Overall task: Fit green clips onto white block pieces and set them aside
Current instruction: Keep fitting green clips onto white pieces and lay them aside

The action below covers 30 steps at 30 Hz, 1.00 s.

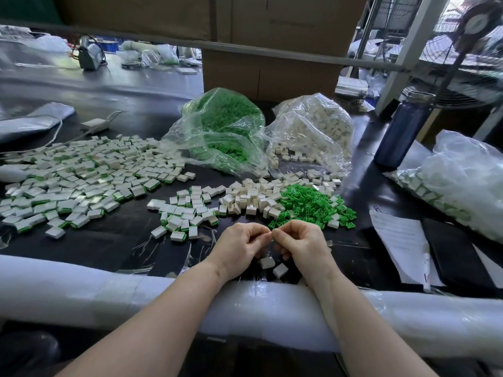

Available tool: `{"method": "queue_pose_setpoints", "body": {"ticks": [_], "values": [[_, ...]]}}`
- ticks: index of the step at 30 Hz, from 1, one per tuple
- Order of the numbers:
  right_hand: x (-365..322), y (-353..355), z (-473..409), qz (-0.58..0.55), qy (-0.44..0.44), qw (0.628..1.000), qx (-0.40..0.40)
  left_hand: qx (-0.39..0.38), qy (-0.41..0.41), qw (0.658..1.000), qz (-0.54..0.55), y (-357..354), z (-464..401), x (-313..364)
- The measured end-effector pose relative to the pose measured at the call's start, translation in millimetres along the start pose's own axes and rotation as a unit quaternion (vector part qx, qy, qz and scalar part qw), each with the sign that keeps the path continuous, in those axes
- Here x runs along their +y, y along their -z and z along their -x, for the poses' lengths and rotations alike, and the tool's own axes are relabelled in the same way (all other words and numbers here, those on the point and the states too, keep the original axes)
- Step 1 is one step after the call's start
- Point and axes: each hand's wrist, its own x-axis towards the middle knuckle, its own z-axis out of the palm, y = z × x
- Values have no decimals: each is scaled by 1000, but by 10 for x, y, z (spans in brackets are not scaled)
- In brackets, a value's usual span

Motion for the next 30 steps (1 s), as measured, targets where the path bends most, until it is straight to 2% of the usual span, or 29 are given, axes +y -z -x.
{"method": "queue_pose_setpoints", "body": {"ticks": [5, 12, 22, 30], "values": [[-11, 20, 8, -58, 11, 998, 12, 8, 17, 997, 79, -9, 17, 47], [-31, 20, 38, -73, 21, 997, -22, 17, 21, 999, 43, 8, 22, 56], [-24, 27, 31, -85, 8, 996, -19, 31, 24, 993, 110, 16, -1, 68], [-45, -11, 19, -25, -4, 994, -110, 7, 6, 992, 130, 14, 10, 73]]}}
